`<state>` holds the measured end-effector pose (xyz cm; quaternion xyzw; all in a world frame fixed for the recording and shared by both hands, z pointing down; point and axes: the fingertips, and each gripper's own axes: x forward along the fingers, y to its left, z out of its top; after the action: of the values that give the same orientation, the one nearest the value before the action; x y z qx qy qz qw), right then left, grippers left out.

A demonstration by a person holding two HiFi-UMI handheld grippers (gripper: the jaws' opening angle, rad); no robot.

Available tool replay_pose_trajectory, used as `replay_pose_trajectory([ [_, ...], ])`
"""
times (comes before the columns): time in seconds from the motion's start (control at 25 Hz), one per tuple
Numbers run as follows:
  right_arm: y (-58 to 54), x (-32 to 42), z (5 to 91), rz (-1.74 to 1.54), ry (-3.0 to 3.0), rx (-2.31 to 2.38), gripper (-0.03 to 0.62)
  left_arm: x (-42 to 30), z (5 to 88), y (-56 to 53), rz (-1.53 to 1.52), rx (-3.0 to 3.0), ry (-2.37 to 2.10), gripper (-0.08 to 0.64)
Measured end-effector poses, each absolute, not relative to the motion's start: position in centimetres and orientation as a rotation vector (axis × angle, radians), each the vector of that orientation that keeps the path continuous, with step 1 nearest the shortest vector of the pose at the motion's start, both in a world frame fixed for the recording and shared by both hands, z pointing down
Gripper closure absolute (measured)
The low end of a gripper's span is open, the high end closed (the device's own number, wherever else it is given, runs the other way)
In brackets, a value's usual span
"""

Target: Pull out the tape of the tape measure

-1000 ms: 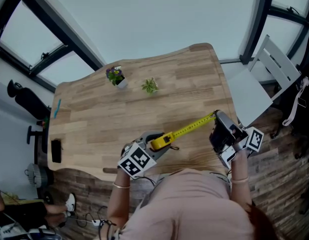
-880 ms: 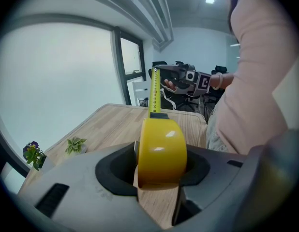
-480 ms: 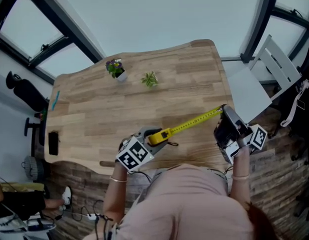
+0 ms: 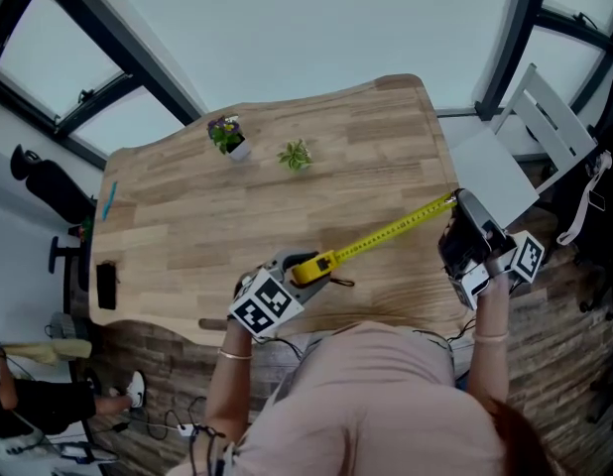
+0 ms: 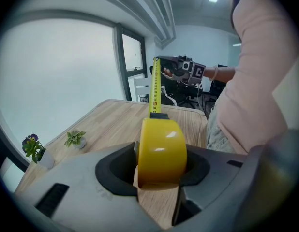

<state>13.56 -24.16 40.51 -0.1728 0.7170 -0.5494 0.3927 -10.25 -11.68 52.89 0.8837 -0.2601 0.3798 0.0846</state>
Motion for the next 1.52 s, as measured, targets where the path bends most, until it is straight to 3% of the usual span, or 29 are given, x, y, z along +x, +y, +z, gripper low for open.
replay_pose_trajectory([
  [1.52, -24.7, 17.5, 39.8, -1.27, 1.784, -0.504, 0.561, -11.5, 53.5, -11.7, 1.2, 2.641, -0.781, 0.38],
])
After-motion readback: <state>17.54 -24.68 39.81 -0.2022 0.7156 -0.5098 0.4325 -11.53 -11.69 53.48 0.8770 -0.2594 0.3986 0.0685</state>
